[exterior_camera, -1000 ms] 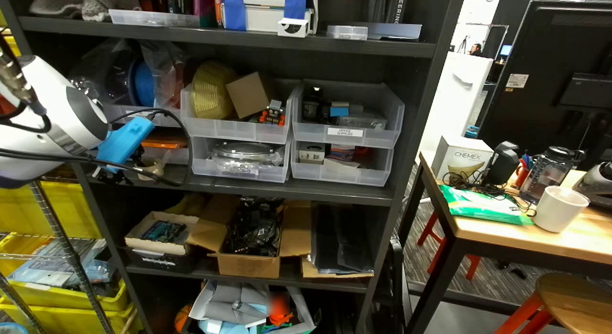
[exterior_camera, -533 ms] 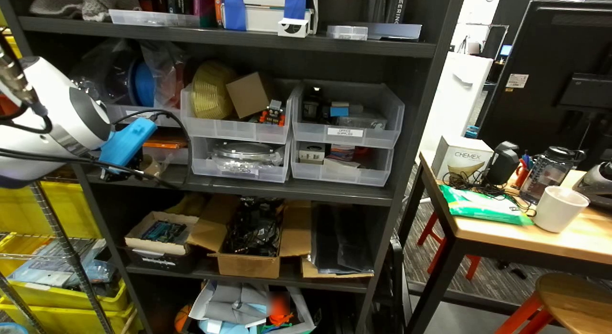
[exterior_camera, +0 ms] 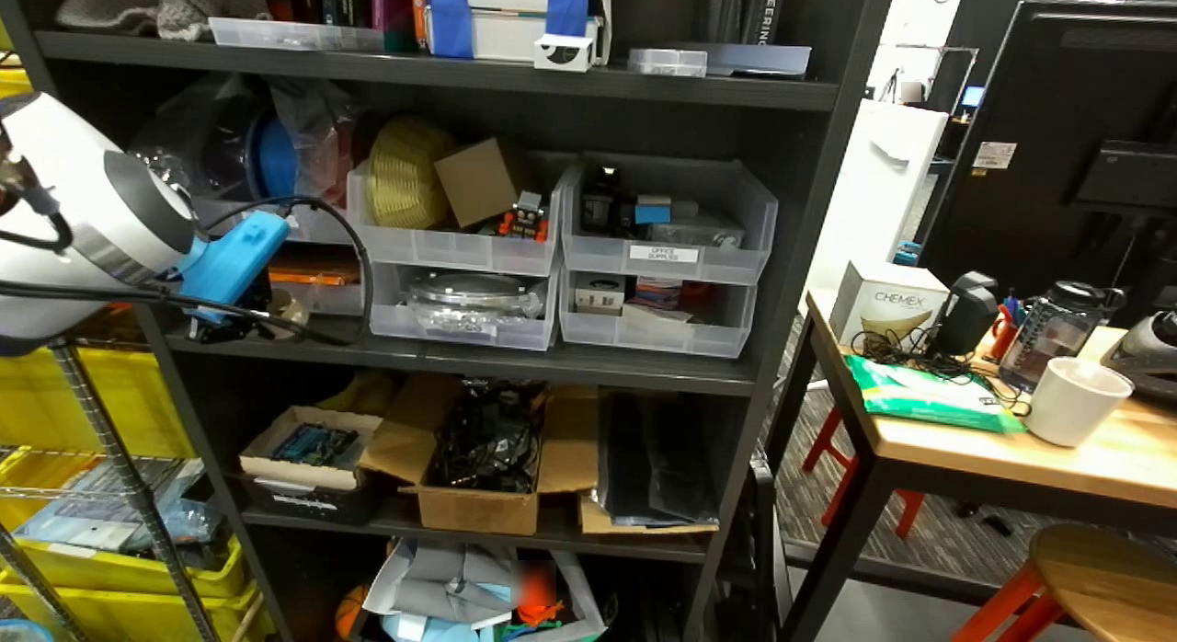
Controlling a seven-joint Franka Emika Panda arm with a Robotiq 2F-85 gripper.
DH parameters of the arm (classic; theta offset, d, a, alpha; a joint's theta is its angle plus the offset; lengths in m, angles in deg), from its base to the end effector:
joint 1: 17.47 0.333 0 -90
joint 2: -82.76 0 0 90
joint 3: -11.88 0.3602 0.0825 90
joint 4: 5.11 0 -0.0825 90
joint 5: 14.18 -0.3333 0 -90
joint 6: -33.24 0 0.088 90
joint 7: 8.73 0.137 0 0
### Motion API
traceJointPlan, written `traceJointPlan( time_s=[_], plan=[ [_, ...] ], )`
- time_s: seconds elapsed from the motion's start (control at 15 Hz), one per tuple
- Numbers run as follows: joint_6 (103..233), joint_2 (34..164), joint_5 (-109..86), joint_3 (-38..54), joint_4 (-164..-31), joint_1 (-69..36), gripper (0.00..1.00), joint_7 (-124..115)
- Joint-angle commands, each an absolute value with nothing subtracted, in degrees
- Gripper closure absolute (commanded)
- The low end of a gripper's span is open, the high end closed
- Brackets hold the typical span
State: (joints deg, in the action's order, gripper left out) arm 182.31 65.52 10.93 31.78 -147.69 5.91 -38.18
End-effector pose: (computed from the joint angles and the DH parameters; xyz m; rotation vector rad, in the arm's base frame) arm 0.3056 0.3024 0.4773 1.8947 1.9709 0.5818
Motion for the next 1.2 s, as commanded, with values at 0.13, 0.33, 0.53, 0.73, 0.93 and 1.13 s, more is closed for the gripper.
traceJointPlan(
  time_s=[0.13, 0.33, 0.53, 0.73, 0.93, 1.13],
  plan=[
    [175.18, 54.27, 14.75, 33.81, -150.88, 6.13, 0.99, -34.74],
    [172.79, 49.96, 15.35, 34.20, -152.30, 6.48, 0.99, -33.07],
    [171.40, 45.93, 15.12, 33.85, -154.26, 6.56, 0.99, -31.26],
    [170.08, 42.04, 14.73, 33.15, -156.27, 6.16, 0.99, -29.14],
    [168.09, 39.05, 14.73, 32.68, -157.13, 5.46, 0.99, -27.48],
    [165.54, 39.10, 15.71, 33.82, -155.52, 4.47, 0.99, -27.41]
  ],
)
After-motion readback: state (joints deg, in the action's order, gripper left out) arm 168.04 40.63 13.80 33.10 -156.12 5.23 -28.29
